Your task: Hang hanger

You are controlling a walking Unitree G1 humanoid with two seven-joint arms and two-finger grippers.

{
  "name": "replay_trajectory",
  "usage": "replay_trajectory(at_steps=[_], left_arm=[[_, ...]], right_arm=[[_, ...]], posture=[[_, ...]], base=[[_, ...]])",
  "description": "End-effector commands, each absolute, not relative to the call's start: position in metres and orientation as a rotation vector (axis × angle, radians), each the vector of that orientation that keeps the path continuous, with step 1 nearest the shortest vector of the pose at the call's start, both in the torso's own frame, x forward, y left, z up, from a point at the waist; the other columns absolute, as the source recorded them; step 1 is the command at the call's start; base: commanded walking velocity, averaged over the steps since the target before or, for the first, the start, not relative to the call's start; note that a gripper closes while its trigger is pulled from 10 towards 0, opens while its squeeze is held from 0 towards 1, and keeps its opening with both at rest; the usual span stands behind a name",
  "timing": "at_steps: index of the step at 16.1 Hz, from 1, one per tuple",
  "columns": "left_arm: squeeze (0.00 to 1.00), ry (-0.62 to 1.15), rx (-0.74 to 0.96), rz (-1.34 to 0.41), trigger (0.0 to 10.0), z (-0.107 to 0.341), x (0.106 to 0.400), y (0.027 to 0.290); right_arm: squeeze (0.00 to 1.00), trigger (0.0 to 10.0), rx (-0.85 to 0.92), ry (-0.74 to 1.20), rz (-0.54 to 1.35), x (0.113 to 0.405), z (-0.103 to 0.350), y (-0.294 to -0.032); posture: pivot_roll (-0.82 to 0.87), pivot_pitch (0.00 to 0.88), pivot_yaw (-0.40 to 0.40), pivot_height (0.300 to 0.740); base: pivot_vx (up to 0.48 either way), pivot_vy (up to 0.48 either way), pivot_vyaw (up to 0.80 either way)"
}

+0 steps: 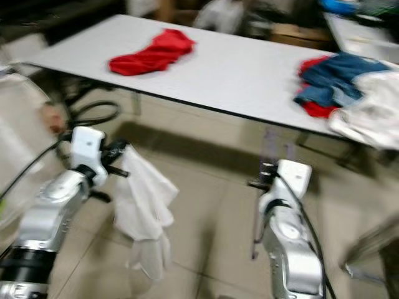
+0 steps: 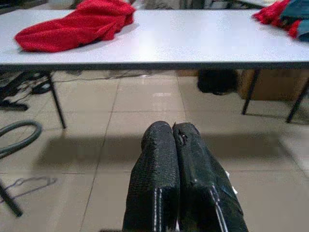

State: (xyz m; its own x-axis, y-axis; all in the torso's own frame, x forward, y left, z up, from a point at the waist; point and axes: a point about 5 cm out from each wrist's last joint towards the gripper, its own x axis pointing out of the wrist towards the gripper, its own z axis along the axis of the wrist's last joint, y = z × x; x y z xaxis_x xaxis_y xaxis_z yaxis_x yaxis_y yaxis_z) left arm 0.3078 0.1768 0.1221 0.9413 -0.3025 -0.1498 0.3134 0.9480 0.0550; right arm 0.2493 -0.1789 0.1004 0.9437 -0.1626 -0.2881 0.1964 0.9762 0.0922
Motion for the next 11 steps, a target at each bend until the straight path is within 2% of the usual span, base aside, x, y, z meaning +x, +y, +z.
replay_trajectory(at_steps=[1,4,8,11], left_arm=[[0.0,0.1,0.073,-0.351,10.0,0.131,0.311,0.165],[0.0,0.096,0.071,-0.35,10.0,0.132,0.311,0.164],[0.0,0.071,0.046,-0.373,10.0,0.136,0.311,0.157],[0.0,0.05,-0.015,-0.36,10.0,0.138,0.312,0.153]], right_arm=[[0.0,10.0,0.113,0.261,-0.2,0.25,0.106,-0.186],[0.0,10.0,0.122,0.266,-0.185,0.25,0.105,-0.185],[0.0,10.0,0.101,0.272,-0.147,0.25,0.105,-0.182],[0.0,10.0,0.01,0.239,-0.027,0.254,0.112,-0.174]], posture=[[0.01,0.0,-0.014,0.74],[0.01,0.0,-0.015,0.74],[0.0,0.0,-0.011,0.74],[0.0,0.0,-0.009,0.74]], base=[[0.0,0.398,-0.8],[0.0,0.396,-0.8],[0.0,0.0,-0.8],[0.085,0.0,0.0]])
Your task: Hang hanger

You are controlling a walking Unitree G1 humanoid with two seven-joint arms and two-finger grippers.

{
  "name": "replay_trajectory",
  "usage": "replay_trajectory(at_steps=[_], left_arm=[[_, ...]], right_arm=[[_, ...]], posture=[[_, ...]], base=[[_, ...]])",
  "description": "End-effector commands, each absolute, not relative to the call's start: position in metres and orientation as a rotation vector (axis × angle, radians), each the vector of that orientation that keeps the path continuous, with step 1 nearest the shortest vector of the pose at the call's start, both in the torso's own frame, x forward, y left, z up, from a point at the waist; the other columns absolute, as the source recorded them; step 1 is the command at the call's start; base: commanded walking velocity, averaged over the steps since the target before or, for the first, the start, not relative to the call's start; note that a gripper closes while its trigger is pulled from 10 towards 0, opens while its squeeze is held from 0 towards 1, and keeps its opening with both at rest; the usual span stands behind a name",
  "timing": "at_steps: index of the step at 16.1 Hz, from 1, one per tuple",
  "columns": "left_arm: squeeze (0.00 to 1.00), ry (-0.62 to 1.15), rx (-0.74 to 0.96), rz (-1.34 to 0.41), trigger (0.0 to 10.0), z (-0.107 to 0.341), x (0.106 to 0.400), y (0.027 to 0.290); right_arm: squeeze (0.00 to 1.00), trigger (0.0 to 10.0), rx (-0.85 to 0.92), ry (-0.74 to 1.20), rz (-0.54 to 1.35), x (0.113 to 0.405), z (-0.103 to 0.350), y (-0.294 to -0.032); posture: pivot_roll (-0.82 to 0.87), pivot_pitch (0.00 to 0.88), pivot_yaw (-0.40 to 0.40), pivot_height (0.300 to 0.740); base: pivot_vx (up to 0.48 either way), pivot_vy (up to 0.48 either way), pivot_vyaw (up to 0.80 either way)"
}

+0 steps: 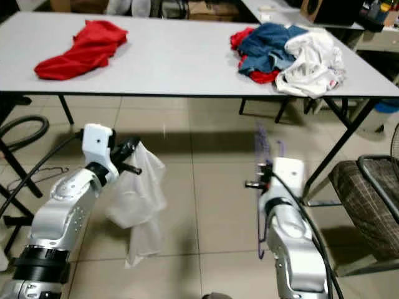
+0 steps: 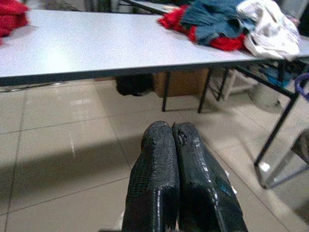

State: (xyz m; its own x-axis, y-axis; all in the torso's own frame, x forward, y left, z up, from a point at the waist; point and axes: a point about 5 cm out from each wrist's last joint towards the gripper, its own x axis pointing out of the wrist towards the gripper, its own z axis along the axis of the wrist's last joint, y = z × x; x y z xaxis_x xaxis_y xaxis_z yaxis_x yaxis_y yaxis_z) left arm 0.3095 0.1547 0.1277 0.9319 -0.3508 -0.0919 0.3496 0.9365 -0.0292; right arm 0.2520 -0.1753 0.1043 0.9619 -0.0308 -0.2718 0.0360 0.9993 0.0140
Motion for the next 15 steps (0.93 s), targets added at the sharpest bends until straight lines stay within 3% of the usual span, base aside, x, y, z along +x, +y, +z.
replay_trajectory(at_steps=[1,7,15], left_arm=[[0.0,0.046,-0.026,-0.355,10.0,0.139,0.312,0.152],[0.0,0.0,-0.041,-0.325,10.0,0.152,0.316,0.158],[0.0,-0.067,-0.05,-0.309,10.0,0.173,0.325,0.168]], right_arm=[[0.0,10.0,-0.02,0.198,0.05,0.258,0.123,-0.171],[0.0,10.0,-0.06,0.1,0.248,0.264,0.147,-0.166],[0.0,10.0,-0.069,0.075,0.355,0.259,0.153,-0.161]], posture=[[0.0,0.0,-0.013,0.74],[0.0,0.0,-0.033,0.74],[0.01,0.0,-0.037,0.74]], base=[[0.296,0.0,0.0],[0.365,0.0,0.0],[0.413,0.0,0.0]])
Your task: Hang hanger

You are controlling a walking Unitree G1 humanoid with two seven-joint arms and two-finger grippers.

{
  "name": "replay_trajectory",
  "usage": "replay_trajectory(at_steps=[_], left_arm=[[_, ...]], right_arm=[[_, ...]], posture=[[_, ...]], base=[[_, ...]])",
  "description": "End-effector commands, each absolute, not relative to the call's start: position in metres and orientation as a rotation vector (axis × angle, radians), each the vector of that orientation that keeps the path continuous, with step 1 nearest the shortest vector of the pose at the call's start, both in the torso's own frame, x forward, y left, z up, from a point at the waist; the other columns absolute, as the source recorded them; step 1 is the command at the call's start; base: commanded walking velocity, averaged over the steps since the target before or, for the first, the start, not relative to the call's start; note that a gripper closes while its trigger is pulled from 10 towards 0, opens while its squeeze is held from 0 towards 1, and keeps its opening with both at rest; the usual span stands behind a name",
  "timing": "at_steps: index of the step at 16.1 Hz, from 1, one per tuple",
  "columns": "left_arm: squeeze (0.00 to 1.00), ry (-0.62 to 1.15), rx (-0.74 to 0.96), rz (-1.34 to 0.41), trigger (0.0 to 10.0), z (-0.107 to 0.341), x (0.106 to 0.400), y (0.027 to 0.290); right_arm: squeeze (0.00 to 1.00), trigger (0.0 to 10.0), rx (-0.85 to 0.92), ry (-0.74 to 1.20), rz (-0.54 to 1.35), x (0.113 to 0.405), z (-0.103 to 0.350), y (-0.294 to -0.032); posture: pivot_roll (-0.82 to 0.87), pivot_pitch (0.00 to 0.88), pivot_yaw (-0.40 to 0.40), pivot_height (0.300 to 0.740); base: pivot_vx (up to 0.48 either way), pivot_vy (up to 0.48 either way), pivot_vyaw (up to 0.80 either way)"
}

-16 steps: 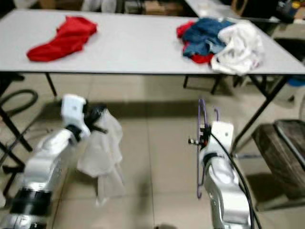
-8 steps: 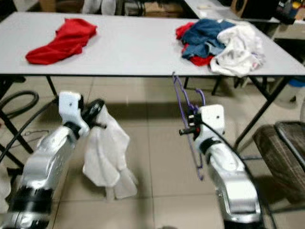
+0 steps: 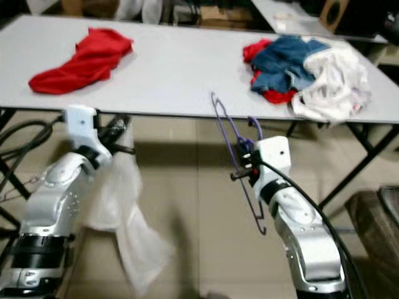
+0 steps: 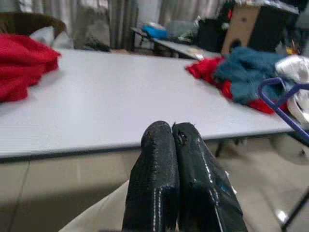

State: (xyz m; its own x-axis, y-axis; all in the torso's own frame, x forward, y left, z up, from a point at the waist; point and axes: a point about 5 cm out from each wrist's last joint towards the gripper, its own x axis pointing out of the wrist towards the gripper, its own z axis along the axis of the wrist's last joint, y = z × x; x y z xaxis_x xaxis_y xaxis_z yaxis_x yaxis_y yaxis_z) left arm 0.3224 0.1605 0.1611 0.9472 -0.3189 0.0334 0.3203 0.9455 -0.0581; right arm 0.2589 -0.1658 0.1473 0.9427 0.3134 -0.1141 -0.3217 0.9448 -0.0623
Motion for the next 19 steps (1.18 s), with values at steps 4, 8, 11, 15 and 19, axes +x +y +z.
replay_trajectory(at_steps=[4,8,11,15,19], left_arm=[[0.0,-0.103,-0.051,-0.345,10.0,0.185,0.332,0.16],[0.0,-0.145,-0.045,-0.361,10.0,0.202,0.347,0.159],[0.0,-0.22,-0.038,-0.356,10.0,0.232,0.368,0.165],[0.0,-0.331,-0.048,-0.413,10.0,0.282,0.386,0.16],[0.0,-0.453,-0.13,-0.512,10.0,0.331,0.387,0.149]], right_arm=[[0.0,10.0,-0.12,0.061,0.449,0.255,0.158,-0.162],[0.0,10.0,-0.159,0.026,0.615,0.25,0.176,-0.168],[0.0,10.0,-0.162,-0.005,0.789,0.245,0.196,-0.174],[0.0,10.0,-0.203,0.05,1.079,0.236,0.202,-0.165],[0.0,10.0,-0.271,0.105,1.251,0.246,0.195,-0.144]], posture=[[0.01,0.0,-0.036,0.74],[0.01,0.0,-0.038,0.74],[0.01,0.0,-0.04,0.74],[0.01,0.0,-0.034,0.74],[0.01,0.0,-0.042,0.74]], base=[[0.415,0.0,0.0],[0.413,0.0,0.0],[0.414,0.0,0.0],[0.412,0.0,0.0],[0.412,0.0,0.0]])
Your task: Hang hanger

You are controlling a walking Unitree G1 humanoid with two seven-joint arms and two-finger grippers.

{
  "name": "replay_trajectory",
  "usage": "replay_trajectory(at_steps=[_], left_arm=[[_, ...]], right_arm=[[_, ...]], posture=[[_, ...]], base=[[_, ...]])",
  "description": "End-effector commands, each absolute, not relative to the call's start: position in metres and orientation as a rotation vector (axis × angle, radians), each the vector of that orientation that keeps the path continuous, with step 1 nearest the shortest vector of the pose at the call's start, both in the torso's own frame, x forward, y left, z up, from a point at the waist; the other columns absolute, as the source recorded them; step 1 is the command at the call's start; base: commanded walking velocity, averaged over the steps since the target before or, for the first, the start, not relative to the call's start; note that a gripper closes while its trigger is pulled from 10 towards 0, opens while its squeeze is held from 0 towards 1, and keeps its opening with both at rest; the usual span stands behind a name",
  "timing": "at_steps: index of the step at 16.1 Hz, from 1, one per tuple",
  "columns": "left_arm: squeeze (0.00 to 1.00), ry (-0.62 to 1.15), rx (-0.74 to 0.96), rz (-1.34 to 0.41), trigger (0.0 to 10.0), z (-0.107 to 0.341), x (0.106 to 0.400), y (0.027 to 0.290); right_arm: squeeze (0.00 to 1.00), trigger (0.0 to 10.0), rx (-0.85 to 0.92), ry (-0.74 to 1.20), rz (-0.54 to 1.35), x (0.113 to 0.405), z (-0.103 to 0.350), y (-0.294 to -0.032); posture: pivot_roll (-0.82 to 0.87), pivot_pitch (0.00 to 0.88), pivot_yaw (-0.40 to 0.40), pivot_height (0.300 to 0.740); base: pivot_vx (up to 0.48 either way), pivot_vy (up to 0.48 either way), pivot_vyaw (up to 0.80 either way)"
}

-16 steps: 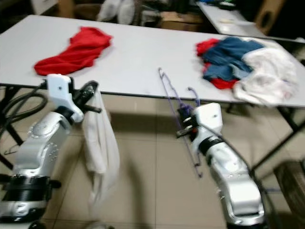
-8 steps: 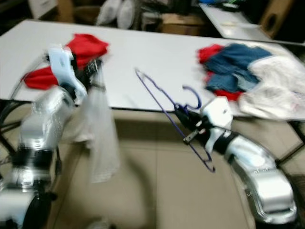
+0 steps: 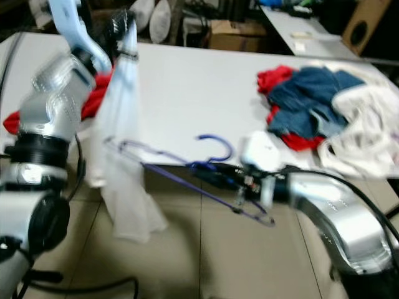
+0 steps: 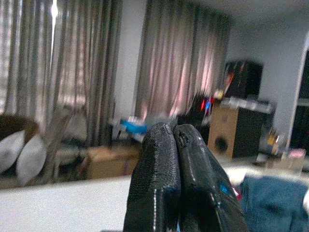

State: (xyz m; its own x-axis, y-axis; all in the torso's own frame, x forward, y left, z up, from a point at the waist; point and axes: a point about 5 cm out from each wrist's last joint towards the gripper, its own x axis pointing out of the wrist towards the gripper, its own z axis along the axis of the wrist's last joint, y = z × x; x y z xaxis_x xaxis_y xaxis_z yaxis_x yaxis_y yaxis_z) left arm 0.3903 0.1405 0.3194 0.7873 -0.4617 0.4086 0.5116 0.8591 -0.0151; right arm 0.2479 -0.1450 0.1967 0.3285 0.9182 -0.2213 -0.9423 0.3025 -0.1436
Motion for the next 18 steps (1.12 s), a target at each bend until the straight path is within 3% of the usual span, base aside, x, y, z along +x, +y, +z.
replay_trajectory(at_steps=[1,6,7,8,10,11,15,18], left_arm=[[0.0,-0.486,-0.144,-0.546,10.0,0.344,0.384,0.146],[0.0,-0.615,-0.191,-0.701,10.0,0.392,0.358,0.143],[0.0,-0.649,-0.217,-0.721,10.0,0.403,0.35,0.148],[0.0,-0.668,-0.227,-0.726,10.0,0.408,0.346,0.149],[0.0,-0.695,-0.238,-0.732,10.0,0.417,0.338,0.153],[0.0,-0.709,-0.245,-0.734,10.0,0.421,0.332,0.157],[0.0,-0.704,-0.256,-0.704,10.0,0.421,0.325,0.164],[0.0,-0.681,-0.256,-0.679,10.0,0.417,0.323,0.171]], right_arm=[[0.0,10.0,-0.298,0.111,1.264,0.252,0.193,-0.14],[0.0,10.0,-0.464,0.103,1.262,0.304,0.195,-0.117],[0.0,10.0,-0.543,0.034,1.112,0.339,0.21,-0.113],[0.0,10.0,-0.549,-0.041,0.999,0.356,0.223,-0.111],[0.0,10.0,-0.502,-0.154,0.801,0.381,0.255,-0.111],[0.0,10.0,-0.396,-0.322,0.563,0.4,0.304,-0.118],[0.0,10.0,-0.331,-0.66,0.171,0.399,0.383,-0.159],[0.0,10.0,-0.322,-0.678,0.223,0.4,0.382,-0.16]], posture=[[0.01,0.0,-0.043,0.74],[0.02,0.0,-0.052,0.74],[0.03,0.0,-0.072,0.74],[0.04,0.0,-0.075,0.74],[0.05,0.0,-0.094,0.74],[0.07,0.0,-0.112,0.74],[0.07,0.0,-0.117,0.74],[0.06,0.0,-0.106,0.74]], base=[[0.409,0.0,0.0],[0.413,0.0,0.0],[0.412,0.0,0.0],[0.412,0.0,0.0],[0.412,0.0,0.0],[0.416,0.0,0.0],[0.412,0.0,0.0],[0.415,0.0,0.0]])
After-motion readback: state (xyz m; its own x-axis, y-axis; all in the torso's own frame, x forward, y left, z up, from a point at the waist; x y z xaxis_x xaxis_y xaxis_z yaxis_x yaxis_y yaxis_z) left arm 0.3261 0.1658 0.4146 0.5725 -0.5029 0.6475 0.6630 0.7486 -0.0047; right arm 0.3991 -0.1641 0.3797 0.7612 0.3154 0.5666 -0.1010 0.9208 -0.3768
